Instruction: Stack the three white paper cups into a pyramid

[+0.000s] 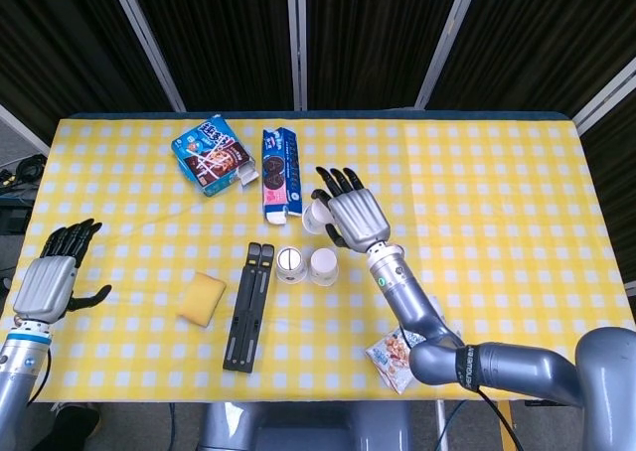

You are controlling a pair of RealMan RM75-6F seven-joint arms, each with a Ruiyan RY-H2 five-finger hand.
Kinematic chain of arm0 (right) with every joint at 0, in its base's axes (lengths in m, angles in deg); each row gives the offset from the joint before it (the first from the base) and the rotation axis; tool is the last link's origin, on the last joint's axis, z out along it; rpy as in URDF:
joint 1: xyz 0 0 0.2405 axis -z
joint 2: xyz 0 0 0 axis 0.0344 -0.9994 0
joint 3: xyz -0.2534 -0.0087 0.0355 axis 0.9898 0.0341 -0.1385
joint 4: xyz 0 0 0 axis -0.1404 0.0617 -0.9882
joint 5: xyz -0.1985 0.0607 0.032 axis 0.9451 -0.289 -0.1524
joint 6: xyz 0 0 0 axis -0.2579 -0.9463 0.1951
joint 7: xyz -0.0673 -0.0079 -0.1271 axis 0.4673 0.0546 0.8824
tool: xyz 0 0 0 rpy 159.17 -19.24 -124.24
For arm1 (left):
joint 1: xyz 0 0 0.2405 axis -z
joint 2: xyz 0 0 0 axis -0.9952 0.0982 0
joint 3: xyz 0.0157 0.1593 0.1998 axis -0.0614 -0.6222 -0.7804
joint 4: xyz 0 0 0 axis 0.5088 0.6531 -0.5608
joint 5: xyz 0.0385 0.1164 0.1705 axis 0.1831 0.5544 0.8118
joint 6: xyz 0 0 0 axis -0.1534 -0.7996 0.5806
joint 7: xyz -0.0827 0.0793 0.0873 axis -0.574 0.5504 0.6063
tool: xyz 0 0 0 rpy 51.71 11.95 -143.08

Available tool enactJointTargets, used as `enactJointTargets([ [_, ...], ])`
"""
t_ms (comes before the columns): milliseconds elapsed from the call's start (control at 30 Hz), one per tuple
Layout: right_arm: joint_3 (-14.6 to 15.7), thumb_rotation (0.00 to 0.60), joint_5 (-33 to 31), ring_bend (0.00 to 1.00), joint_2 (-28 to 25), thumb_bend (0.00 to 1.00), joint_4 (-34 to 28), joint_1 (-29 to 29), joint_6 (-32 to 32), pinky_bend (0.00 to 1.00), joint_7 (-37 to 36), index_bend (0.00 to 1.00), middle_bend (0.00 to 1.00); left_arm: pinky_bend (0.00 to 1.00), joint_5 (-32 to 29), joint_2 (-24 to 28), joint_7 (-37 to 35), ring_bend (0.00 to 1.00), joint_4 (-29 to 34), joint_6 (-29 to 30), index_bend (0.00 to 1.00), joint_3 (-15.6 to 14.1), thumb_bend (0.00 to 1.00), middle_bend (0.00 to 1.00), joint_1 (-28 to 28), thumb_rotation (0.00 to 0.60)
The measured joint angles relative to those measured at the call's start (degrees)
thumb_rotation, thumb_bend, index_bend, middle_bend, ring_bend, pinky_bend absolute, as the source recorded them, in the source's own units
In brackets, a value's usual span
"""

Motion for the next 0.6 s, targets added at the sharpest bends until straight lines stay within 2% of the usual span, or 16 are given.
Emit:
enactJointTargets([
  [333,0.82,0.6,-1.21,0.0,2.16,0.42,-4.15,-1.46,-2.27,0.0,3.59,0.34,0.0,0.0,0.62,0.46,-1.35,0.0,0.12,-0.04,0.0,0.17,0.26,0.0,-0.26,0.6],
  [600,1.9,0.6,-3.06,0.0,4.47,0.42,-4.74,-2.74,-3.38,0.0,6.9,0.34,0.0,0.0,1.13,0.92,-2.73,0.0,0.21,0.34,0.0,0.33,0.26,0.0,-0.59,0.6],
])
